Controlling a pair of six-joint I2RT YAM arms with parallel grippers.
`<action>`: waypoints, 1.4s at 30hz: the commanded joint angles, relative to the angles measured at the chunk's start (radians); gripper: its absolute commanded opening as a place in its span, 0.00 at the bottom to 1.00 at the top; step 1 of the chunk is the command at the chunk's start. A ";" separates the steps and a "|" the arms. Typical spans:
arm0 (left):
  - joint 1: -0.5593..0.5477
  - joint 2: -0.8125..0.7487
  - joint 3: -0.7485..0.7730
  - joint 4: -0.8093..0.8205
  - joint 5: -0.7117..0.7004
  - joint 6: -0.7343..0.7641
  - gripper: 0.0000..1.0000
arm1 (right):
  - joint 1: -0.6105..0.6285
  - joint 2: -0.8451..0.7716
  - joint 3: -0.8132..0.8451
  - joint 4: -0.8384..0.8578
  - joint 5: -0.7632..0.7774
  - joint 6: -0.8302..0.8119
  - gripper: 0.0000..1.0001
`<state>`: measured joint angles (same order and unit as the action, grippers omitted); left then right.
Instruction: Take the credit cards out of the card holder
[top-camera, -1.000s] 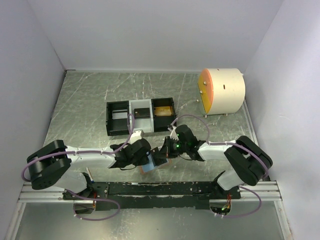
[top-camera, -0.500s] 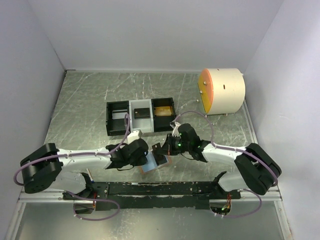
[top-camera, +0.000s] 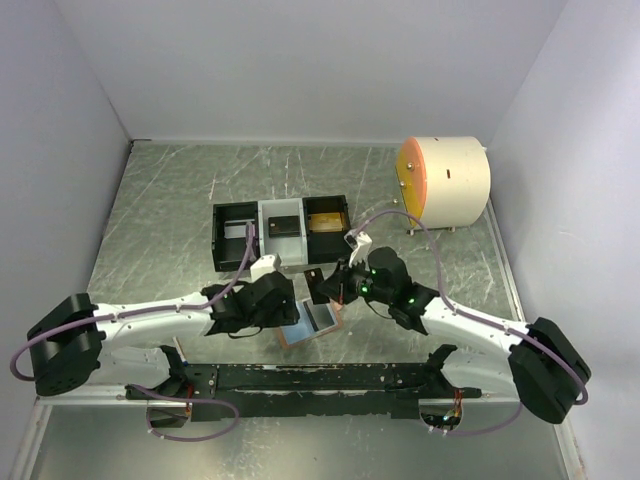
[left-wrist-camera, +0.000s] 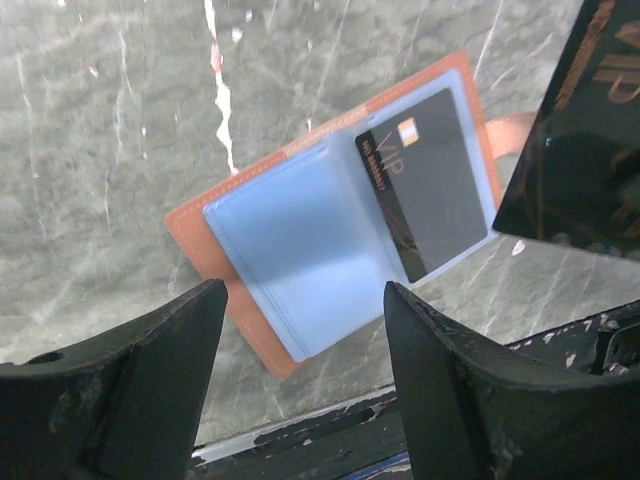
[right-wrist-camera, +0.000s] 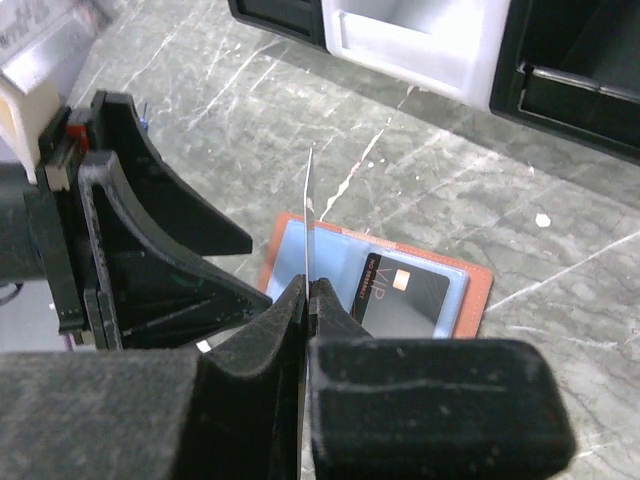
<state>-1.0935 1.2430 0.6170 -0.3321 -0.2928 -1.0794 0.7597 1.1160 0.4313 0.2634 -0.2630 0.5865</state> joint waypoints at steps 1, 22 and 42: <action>0.043 -0.025 0.084 -0.076 -0.006 0.078 0.77 | 0.036 -0.040 -0.020 0.021 0.053 -0.112 0.00; 0.458 -0.141 0.271 -0.386 -0.101 0.352 1.00 | 0.302 -0.119 0.005 0.040 0.328 -0.661 0.00; 0.784 -0.335 0.227 -0.302 -0.159 0.595 0.99 | 0.156 0.191 0.309 -0.008 0.233 -0.885 0.00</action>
<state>-0.3157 0.9054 0.8440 -0.6476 -0.4229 -0.5274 0.9848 1.2037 0.6346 0.2703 0.0868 -0.2508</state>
